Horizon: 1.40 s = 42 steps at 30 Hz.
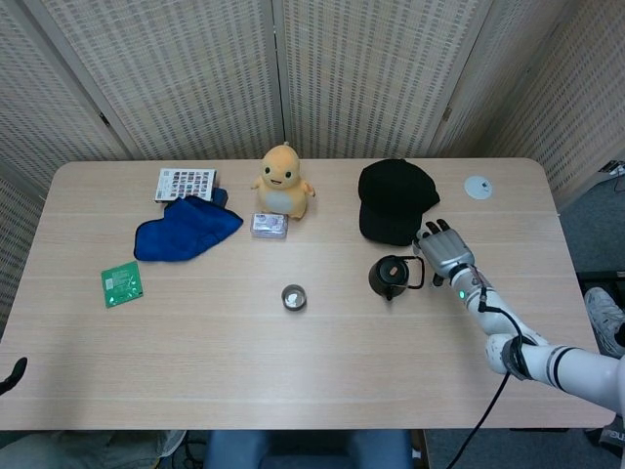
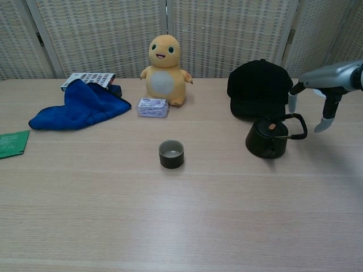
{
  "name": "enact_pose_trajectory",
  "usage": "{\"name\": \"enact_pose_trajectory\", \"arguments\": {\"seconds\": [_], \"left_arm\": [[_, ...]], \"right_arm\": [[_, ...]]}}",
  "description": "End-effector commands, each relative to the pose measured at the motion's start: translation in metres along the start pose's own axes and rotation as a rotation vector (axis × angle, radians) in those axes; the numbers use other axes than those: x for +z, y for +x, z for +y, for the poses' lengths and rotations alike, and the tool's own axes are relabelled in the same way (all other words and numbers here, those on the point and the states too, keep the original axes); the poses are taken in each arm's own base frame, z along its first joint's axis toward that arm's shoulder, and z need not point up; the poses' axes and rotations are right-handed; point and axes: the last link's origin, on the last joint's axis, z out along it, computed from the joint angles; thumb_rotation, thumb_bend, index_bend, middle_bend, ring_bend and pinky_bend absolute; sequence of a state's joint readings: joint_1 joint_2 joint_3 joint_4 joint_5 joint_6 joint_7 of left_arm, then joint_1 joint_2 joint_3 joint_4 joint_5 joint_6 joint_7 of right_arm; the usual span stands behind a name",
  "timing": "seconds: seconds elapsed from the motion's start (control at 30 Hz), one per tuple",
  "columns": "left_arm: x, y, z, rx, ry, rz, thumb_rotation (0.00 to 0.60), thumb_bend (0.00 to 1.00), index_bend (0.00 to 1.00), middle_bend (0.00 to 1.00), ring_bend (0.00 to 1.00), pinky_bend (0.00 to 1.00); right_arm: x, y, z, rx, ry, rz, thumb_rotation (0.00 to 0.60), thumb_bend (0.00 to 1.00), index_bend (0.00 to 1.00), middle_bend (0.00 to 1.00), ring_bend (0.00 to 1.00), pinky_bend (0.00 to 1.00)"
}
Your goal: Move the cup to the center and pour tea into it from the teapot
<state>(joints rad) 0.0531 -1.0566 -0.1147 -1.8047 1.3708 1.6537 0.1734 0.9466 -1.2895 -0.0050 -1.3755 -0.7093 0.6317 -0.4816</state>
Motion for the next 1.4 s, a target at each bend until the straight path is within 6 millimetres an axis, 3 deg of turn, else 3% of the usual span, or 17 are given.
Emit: {"name": "enact_pose_trajectory", "arguments": {"seconds": [0.03, 0.43, 1.07, 1.4], "left_arm": [[0.0, 0.001, 0.001, 0.001, -0.001, 0.001, 0.6, 0.25, 0.07, 0.27, 0.38, 0.29], [0.0, 0.002, 0.004, 0.003, -0.012, 0.003, 0.6, 0.25, 0.07, 0.27, 0.38, 0.29], [-0.003, 0.001, 0.0, -0.004, -0.004, 0.002, 0.6, 0.25, 0.07, 0.27, 0.38, 0.29], [-0.003, 0.001, 0.002, -0.012, -0.01, 0.0, 0.6, 0.25, 0.07, 0.27, 0.38, 0.29]], "right_arm": [[0.0, -0.001, 0.001, 0.001, -0.001, -0.002, 0.6, 0.05, 0.32, 0.17, 0.0, 0.0], [-0.008, -0.011, 0.001, -0.018, 0.027, -0.032, 0.6, 0.05, 0.32, 0.18, 0.0, 0.0], [-0.053, -0.029, -0.019, -0.063, 0.153, -0.019, 0.6, 0.05, 0.32, 0.18, 0.0, 0.0], [-0.066, -0.028, -0.024, -0.061, 0.151, 0.1, 0.6, 0.04, 0.32, 0.17, 0.0, 0.0]]}}
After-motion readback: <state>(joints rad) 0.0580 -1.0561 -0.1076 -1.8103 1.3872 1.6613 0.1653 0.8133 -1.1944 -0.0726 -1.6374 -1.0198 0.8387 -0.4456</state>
